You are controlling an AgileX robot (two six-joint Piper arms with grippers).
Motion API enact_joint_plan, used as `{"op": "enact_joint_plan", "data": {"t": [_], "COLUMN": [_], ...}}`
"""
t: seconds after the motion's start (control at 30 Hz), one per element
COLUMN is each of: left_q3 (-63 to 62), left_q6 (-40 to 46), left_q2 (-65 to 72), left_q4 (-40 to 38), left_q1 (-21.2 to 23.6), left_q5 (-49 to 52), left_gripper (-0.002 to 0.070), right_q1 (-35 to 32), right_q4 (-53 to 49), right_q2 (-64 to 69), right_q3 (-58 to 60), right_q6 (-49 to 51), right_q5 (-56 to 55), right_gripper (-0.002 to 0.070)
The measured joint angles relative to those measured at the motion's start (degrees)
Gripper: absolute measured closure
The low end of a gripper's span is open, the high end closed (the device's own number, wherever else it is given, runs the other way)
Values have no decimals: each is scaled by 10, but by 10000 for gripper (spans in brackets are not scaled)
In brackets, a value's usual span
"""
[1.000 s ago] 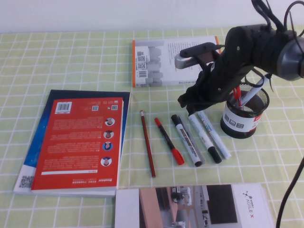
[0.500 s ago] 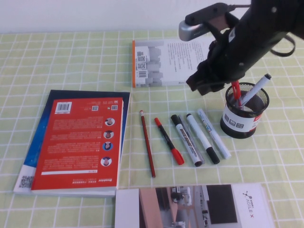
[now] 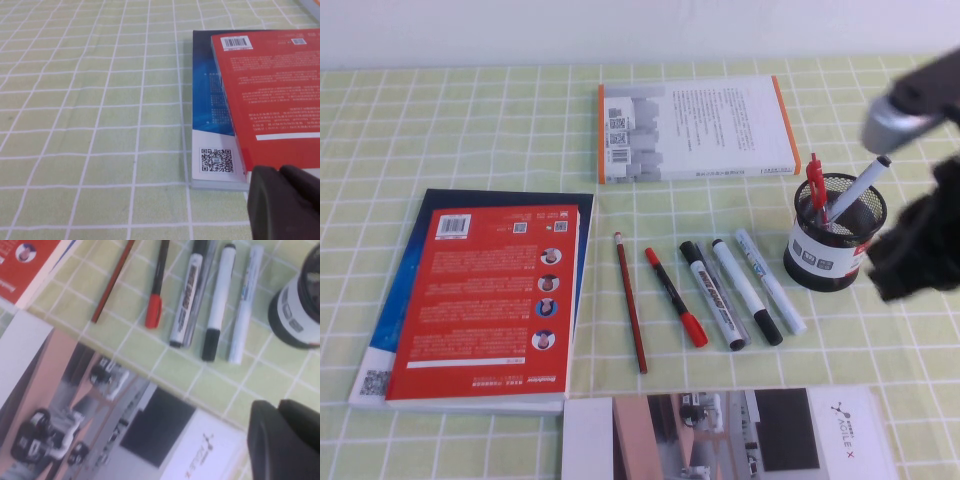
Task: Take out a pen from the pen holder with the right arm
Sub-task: 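Take a marker out of the pen holder and lay it on the table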
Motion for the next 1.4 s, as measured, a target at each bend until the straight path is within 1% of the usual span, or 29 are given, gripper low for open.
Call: {"op": "enact_joint_plan", "data": {"t": [0.3,0.5,0.6,0.73,0.83,0.93,1.03,1.27,1.4], "left_q3": [0,0,0,0,0,0,0,0,0], "left_q6": [0,0,0,0,0,0,0,0,0], "left_q2": [0,0,0,0,0,0,0,0,0], "left_q4": [0,0,0,0,0,0,0,0,0], "left_q1": [0,0,0,0,0,0,0,0,0], "left_q5": [0,0,0,0,0,0,0,0,0], "left_gripper": [680,680,680,680,680,680,680,680,680], "right_q1": [0,0,0,0,0,-4,-43,-198,-249], "right_q4": [1,5,5,-7,-15,-28,-36,-38,-38], "right_q2": [-235,-346,-378,-397,-397,-403,-419,-501,-564], "right_q3": [174,247,266,294,326,373,423,561,629], "right_q6": [20,20,20,20,20,20,20,20,20], "right_q5": [-44,-14,5,-4,-49,-122,-198,-344,-422], "right_gripper": [688,688,688,688,689,688,688,688,689]}}
